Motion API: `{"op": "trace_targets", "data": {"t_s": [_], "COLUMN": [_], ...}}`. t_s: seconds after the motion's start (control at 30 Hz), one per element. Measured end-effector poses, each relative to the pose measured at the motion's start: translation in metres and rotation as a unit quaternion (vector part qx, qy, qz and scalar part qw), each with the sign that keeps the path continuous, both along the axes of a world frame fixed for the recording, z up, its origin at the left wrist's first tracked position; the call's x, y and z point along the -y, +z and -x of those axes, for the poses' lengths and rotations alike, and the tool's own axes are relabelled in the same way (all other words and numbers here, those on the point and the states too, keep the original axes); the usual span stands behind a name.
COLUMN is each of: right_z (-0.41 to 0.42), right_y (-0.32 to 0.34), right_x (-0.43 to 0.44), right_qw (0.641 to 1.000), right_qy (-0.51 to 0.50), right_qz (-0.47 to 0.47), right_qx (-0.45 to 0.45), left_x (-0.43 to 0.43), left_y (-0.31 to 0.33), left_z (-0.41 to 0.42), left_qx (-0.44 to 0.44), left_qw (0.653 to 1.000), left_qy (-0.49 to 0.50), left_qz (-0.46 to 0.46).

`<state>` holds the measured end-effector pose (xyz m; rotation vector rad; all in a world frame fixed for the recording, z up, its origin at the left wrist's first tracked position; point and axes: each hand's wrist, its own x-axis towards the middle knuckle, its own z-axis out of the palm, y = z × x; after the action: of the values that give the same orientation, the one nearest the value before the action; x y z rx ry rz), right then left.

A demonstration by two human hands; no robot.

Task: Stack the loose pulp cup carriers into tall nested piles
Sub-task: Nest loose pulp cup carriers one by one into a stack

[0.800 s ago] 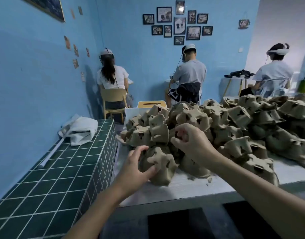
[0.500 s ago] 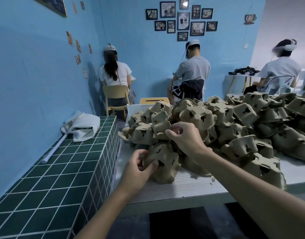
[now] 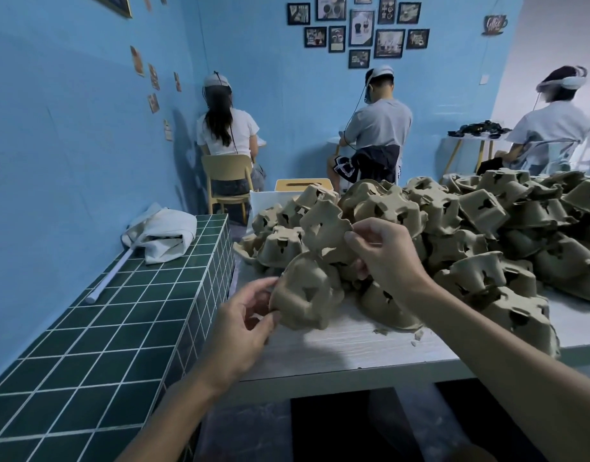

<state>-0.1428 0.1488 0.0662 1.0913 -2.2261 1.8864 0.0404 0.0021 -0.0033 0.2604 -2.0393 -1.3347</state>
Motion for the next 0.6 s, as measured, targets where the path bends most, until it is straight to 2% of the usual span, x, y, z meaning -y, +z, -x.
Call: {"op": "trace_targets", "data": {"t_s": [0.1, 0.23, 0.33, 0.43, 0.5, 0.53, 0.6], "right_z": [-0.009, -0.017, -0.022, -0.024, -0.025, -0.026, -0.029], "right_y": [0.003, -0.005, -0.015, -0.024, -0.029, -0.031, -0.033], "right_x": [-0.012, -0.026, -0.032, -0.035, -0.036, -0.036, -0.036], "right_qw": [0.999, 0.999, 0.999, 1.000, 1.000, 1.000, 1.000], "right_qy": [0.012, 0.027, 0.026, 0.020, 0.015, 0.013, 0.013], "right_qz": [0.035, 0.044, 0.030, 0.019, 0.000, -0.006, -0.006], "right_qx": [0.017, 0.009, 0.007, 0.010, 0.000, -0.007, -0.017], "left_x": [0.007, 0.022, 0.022, 0.010, -0.008, -0.018, -0.033], "left_y": [0.001, -0.004, -0.004, -0.004, -0.004, -0.003, -0.001], "left_z": [-0.005, -0.007, -0.013, -0.023, -0.029, -0.030, -0.027], "left_qx": [0.022, 0.051, 0.077, 0.127, 0.108, 0.096, 0.111], "left_qw": [0.994, 0.961, 0.956, 0.964, 0.966, 0.957, 0.899], "left_qy": [0.032, 0.054, 0.043, 0.045, 0.077, 0.098, 0.155], "left_qz": [0.102, 0.267, 0.281, 0.228, 0.221, 0.257, 0.394]}}
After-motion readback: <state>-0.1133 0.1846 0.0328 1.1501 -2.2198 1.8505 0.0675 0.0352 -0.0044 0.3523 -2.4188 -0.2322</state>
